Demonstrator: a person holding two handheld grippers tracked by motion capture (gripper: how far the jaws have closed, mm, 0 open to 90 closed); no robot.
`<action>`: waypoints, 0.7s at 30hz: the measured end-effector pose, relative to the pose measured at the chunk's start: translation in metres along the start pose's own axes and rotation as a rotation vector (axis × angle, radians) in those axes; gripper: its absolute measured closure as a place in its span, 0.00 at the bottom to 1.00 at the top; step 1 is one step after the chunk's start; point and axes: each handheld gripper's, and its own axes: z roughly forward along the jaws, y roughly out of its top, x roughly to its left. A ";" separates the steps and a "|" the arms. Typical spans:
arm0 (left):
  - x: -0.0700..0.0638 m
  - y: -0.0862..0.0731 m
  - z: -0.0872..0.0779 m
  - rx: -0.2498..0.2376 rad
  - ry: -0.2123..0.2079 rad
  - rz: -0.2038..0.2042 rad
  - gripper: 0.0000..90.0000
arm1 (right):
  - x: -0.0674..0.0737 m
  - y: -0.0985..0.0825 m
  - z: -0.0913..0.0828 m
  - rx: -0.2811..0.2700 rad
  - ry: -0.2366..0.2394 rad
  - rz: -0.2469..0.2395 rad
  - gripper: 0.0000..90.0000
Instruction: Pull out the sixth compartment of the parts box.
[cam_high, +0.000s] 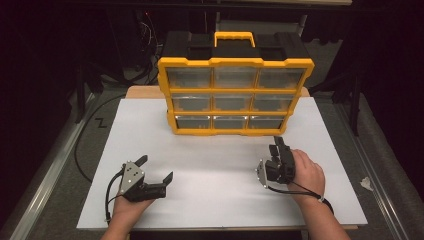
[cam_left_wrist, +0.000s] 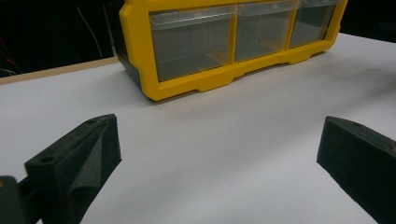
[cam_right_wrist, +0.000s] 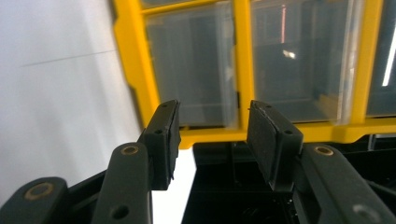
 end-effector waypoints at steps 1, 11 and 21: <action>0.000 0.000 0.000 0.002 0.000 -0.001 0.00 | -0.002 0.001 0.001 -0.002 0.000 0.008 0.62; 0.000 0.000 0.000 0.001 -0.002 0.002 0.00 | -0.029 0.014 0.010 -0.013 -0.068 0.028 0.63; 0.000 0.000 -0.001 0.000 -0.008 0.004 0.00 | -0.050 0.021 0.021 -0.011 -0.096 0.032 0.63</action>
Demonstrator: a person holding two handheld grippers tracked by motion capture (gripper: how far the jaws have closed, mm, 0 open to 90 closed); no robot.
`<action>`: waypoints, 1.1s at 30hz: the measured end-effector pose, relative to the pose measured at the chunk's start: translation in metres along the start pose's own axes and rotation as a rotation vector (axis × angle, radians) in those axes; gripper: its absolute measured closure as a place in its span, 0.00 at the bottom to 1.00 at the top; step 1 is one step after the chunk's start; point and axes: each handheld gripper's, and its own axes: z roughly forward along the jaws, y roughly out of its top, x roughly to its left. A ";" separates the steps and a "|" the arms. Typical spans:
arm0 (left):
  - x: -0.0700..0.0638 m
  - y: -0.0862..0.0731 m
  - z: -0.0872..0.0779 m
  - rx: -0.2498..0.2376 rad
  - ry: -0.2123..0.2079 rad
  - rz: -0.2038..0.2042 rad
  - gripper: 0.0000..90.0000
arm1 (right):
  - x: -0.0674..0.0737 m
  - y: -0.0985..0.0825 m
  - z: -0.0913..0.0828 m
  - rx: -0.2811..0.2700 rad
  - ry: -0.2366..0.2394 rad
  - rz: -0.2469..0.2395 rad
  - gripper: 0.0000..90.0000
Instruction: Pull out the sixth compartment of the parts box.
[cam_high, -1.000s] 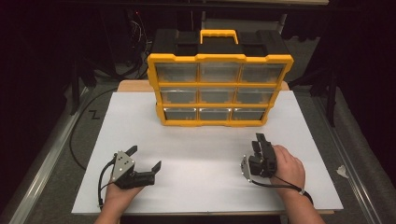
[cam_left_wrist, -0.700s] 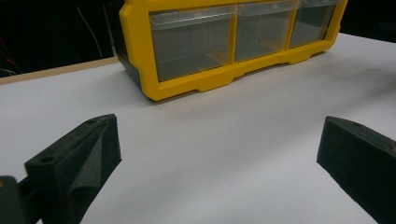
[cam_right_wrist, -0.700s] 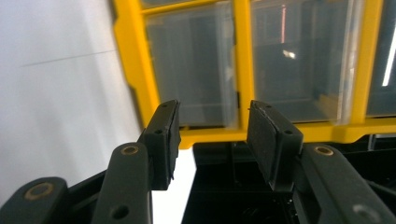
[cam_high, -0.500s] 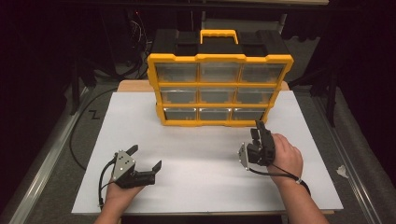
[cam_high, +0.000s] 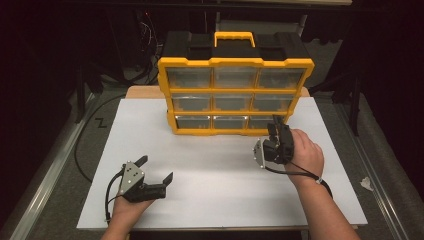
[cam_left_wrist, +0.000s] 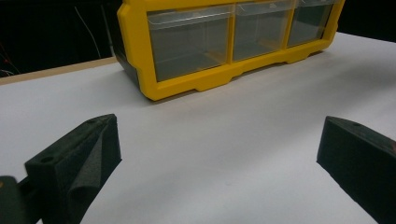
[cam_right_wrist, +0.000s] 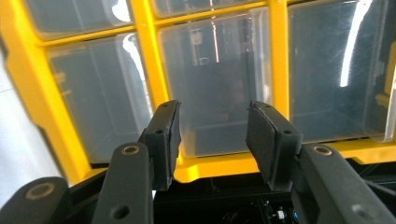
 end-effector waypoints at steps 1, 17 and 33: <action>0.000 0.000 0.000 -0.001 -0.002 0.000 0.00 | -0.002 0.001 0.002 -0.003 -0.006 0.000 0.63; -0.001 0.000 0.001 -0.006 -0.012 0.002 0.00 | -0.024 0.002 0.021 0.027 -0.030 -0.009 0.68; -0.002 0.000 0.001 -0.004 -0.014 0.003 0.00 | -0.038 0.007 0.039 0.026 -0.029 -0.068 0.75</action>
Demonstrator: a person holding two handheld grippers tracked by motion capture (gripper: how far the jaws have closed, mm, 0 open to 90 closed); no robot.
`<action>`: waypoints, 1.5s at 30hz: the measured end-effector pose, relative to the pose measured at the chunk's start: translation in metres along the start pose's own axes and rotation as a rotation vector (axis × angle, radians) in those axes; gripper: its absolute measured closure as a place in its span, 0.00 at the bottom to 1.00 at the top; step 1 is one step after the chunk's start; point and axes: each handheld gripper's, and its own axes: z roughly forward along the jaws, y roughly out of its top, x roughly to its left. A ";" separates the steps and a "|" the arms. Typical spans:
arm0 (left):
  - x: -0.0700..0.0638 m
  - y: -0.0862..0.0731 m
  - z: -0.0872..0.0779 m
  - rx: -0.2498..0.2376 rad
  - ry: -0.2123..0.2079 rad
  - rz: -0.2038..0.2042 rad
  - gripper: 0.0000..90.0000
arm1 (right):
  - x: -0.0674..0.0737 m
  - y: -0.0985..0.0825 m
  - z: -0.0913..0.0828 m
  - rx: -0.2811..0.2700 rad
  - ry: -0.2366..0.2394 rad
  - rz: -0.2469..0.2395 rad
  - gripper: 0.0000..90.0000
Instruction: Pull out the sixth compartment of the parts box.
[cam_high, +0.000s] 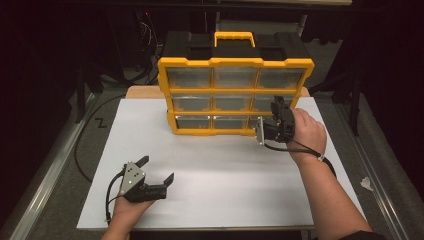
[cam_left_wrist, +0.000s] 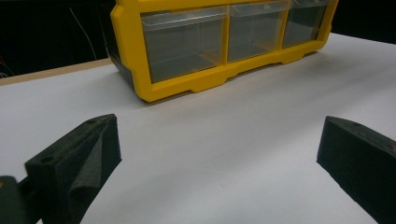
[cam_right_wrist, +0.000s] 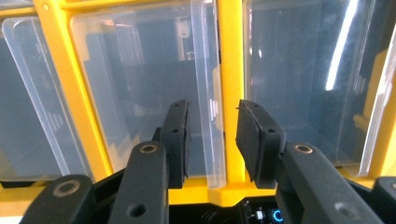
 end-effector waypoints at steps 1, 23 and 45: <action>0.000 0.000 0.000 0.001 -0.001 0.000 0.00 | 0.000 0.000 0.001 -0.009 -0.004 -0.004 0.75; 0.001 0.000 0.000 0.001 0.001 -0.001 0.00 | -0.003 0.002 0.012 0.013 0.022 -0.067 0.82; 0.001 0.000 -0.001 -0.001 0.001 -0.003 0.00 | 0.001 0.005 0.017 0.009 0.004 -0.105 0.88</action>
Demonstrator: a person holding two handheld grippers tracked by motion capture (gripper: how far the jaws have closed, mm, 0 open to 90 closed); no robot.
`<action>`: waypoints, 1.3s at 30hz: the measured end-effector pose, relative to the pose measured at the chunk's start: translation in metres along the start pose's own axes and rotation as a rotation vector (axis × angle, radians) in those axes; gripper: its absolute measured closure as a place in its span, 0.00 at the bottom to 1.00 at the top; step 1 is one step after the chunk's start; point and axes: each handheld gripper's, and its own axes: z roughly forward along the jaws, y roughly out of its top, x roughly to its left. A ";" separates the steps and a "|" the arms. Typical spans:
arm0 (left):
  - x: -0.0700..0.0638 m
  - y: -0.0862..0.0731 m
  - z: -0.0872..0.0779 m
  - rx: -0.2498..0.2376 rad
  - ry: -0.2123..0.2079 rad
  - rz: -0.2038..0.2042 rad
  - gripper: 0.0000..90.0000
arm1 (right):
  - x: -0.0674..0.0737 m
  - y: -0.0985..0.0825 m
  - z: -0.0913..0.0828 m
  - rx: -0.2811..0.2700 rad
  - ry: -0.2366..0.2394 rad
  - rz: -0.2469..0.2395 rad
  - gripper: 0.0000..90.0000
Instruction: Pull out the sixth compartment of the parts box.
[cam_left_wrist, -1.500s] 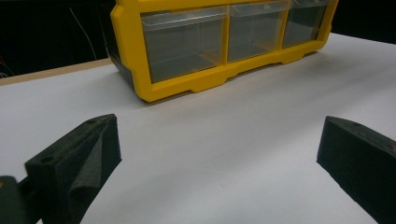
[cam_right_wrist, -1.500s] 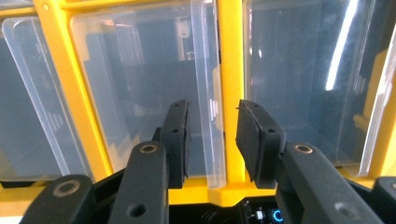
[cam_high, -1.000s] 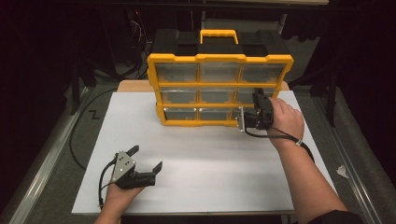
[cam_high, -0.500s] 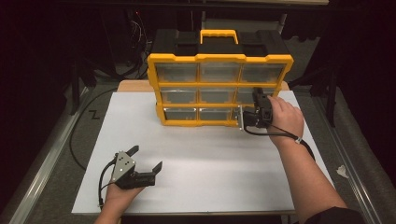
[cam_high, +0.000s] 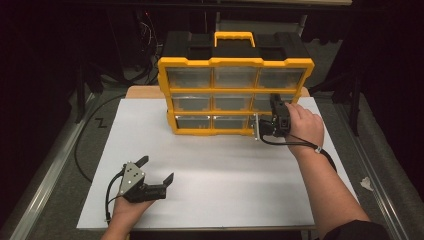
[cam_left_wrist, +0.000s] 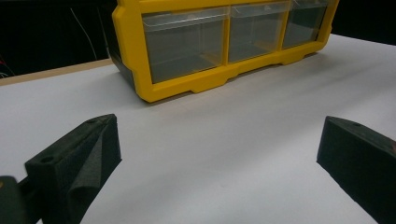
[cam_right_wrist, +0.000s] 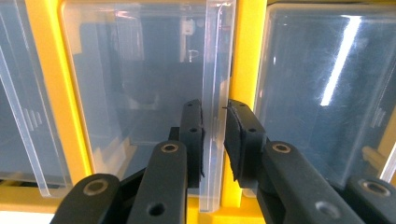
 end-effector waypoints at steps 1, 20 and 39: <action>0.000 0.000 0.000 0.000 0.000 0.000 0.00 | 0.000 0.000 0.000 -0.001 -0.003 -0.001 0.88; 0.000 0.000 0.001 -0.001 -0.004 0.001 0.00 | 0.000 -0.001 -0.015 -0.008 -0.003 -0.011 0.89; 0.000 0.000 0.000 -0.004 -0.005 0.000 0.00 | 0.000 -0.005 -0.053 -0.029 0.006 -0.004 0.89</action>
